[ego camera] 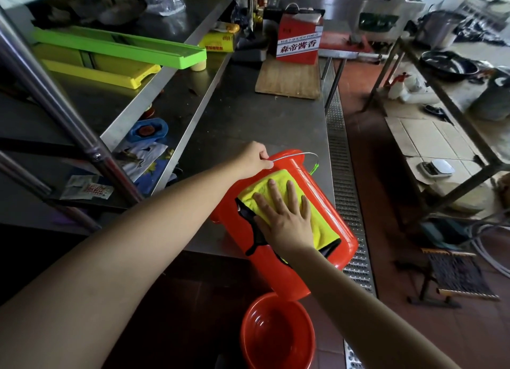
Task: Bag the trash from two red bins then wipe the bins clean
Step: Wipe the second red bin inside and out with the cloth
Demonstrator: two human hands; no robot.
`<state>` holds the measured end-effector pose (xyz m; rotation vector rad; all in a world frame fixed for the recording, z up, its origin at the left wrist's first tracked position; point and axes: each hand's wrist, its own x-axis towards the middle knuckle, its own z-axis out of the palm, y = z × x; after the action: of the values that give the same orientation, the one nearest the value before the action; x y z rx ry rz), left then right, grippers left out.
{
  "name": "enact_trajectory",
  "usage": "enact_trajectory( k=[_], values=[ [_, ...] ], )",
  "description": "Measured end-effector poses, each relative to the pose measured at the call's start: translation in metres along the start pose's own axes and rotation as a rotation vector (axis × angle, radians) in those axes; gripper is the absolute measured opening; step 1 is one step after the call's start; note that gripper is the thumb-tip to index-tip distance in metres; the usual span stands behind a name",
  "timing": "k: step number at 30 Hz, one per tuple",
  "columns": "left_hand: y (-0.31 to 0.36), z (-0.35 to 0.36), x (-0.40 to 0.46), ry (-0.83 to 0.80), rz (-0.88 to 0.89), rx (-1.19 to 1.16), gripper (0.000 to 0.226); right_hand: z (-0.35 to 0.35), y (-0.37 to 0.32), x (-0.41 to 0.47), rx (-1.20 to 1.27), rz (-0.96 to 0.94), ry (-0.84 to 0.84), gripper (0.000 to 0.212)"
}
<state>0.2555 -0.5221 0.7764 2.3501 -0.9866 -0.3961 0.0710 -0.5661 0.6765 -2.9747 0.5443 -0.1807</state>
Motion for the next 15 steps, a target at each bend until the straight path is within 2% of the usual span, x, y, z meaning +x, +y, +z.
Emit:
enact_trajectory(
  k=[3, 7, 10, 15],
  values=[
    [-0.006, -0.005, 0.006, -0.065, -0.001, 0.068, 0.023, -0.001, -0.008, 0.01, -0.008, -0.04, -0.029, 0.059],
    [-0.01, -0.004, 0.012, -0.045, 0.009, 0.072, 0.022, -0.008, 0.008, 0.025, 0.043, -0.054, -0.021, 0.06],
    [-0.008, -0.003, 0.018, -0.051, -0.001, 0.074, 0.022, -0.016, 0.042, 0.039, 0.155, 0.043, -0.021, 0.064],
    [-0.01, 0.002, 0.023, -0.047, -0.036, 0.011, 0.021, -0.016, 0.085, 0.085, 0.425, 0.226, -0.064, 0.057]
  ],
)
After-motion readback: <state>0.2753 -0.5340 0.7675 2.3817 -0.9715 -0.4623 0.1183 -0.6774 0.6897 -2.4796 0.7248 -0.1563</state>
